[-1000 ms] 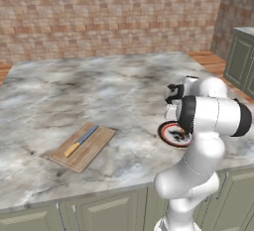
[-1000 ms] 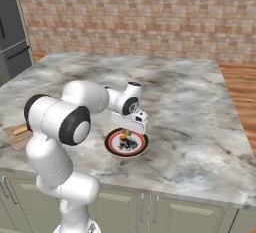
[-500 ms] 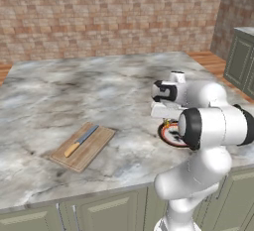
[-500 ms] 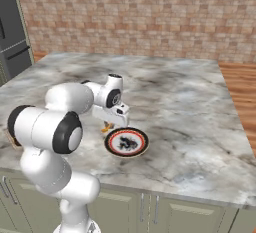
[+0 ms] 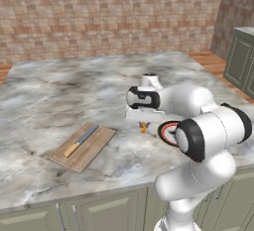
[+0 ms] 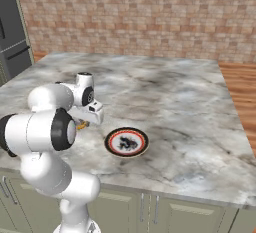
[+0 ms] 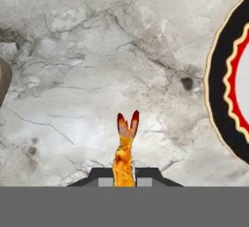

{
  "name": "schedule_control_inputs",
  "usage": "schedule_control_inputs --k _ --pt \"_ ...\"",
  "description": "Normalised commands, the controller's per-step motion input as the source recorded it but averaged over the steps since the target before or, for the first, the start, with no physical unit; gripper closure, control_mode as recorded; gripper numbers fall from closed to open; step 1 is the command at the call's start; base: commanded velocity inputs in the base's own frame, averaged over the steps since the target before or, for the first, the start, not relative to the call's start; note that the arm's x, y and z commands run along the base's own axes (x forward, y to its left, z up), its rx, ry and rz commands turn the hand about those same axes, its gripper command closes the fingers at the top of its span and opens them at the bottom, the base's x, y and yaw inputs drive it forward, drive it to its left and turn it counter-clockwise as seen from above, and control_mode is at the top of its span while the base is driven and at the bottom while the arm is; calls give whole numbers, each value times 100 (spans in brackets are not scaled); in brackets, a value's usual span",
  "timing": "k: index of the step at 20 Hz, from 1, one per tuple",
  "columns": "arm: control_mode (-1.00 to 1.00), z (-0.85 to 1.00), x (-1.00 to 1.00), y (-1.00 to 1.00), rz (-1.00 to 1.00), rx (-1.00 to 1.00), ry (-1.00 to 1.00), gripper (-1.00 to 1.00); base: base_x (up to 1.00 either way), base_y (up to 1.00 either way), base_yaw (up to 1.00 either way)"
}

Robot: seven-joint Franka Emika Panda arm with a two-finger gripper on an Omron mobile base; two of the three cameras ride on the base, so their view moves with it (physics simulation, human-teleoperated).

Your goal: Pick up the knife from the drawer and place it on the cutting board. Then place the meat from the plate to the cutting board.

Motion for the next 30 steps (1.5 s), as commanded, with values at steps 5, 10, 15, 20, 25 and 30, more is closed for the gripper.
schedule_control_inputs --k 5,10,15,20,25,30 --pt "-100 3 0 100 0 -3 0 100 0 0 0" --pt "-100 1 0 100 0 -4 0 100 0 0 0" --pt "-100 -1 9 71 0 -3 0 100 0 0 0" --pt "-100 -14 22 45 0 -2 0 100 0 0 0" --pt "-100 -26 12 27 0 -2 0 100 0 0 0" --pt "-100 -26 6 15 0 -1 0 100 0 0 0"
